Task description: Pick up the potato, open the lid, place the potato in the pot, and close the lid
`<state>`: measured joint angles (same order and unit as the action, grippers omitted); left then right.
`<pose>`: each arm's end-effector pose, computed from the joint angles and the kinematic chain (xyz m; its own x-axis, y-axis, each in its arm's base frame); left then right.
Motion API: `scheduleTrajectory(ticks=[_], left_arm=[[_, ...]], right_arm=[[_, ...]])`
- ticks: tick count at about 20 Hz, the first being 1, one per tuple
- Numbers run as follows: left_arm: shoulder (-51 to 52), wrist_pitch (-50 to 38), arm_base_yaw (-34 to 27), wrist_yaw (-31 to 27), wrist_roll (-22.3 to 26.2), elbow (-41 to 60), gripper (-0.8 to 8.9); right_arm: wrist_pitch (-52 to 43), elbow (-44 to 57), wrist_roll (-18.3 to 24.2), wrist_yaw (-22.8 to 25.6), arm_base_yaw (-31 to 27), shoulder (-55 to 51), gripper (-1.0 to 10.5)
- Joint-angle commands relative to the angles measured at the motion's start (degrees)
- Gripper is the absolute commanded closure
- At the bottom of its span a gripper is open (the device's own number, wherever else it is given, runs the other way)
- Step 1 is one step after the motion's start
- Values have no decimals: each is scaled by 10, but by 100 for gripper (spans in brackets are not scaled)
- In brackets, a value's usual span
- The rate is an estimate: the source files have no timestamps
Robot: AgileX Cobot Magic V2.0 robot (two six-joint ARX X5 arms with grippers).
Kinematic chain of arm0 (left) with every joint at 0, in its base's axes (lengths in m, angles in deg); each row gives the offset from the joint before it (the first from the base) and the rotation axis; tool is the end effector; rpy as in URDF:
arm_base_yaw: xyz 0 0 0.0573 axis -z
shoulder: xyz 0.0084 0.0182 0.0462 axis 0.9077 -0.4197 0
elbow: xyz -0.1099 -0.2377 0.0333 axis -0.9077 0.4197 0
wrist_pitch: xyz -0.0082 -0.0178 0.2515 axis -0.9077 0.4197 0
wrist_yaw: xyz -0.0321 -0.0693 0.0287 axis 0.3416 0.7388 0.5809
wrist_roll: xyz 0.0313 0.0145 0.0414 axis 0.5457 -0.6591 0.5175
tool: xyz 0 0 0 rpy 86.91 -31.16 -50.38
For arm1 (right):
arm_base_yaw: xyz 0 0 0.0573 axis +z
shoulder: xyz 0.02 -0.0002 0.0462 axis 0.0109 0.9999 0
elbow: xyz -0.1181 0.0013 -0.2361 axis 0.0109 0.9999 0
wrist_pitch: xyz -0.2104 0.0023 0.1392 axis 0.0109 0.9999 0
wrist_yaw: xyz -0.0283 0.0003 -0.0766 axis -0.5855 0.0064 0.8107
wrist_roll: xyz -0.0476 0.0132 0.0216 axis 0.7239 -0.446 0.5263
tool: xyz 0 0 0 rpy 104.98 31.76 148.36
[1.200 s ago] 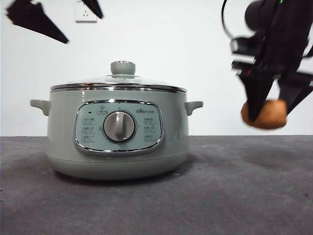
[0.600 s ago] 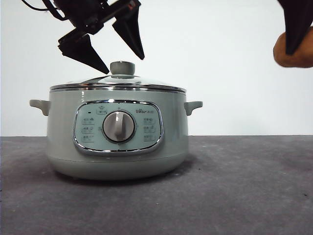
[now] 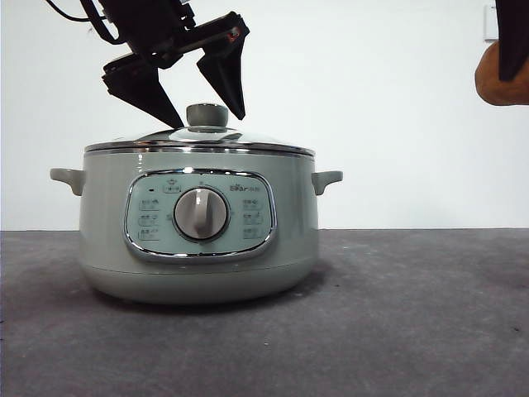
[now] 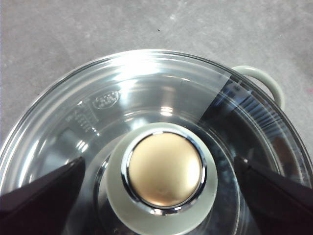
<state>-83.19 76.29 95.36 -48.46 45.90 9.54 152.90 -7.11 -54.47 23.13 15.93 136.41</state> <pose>0.2972 -0.1739 0.3086 0.6084 -0.3956 -0.6880 0.5256 0.8504 -0.0242 0.2143 0.0602 0.3420 0.3732 0.1537 -0.9149 -0.3286 0.9442 0.0246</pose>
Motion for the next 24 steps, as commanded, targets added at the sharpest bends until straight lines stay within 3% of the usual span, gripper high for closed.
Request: scheduleTrajectory(ticks=[1, 8, 17, 24], left_arm=[[-6, -6, 2, -2, 21, -1, 512], [-6, -8, 2, -2, 29, -1, 826], [43, -10, 0, -2, 17, -28, 822], [89, -1, -53, -6, 22, -43, 822]], right_arm=[[-1, -2, -4, 0, 1, -1, 954], [-1, -2, -4, -1, 1, -1, 954], [-26, -2, -5, -17, 2, -1, 949], [-73, -3, -53, -36, 72, 14, 949]])
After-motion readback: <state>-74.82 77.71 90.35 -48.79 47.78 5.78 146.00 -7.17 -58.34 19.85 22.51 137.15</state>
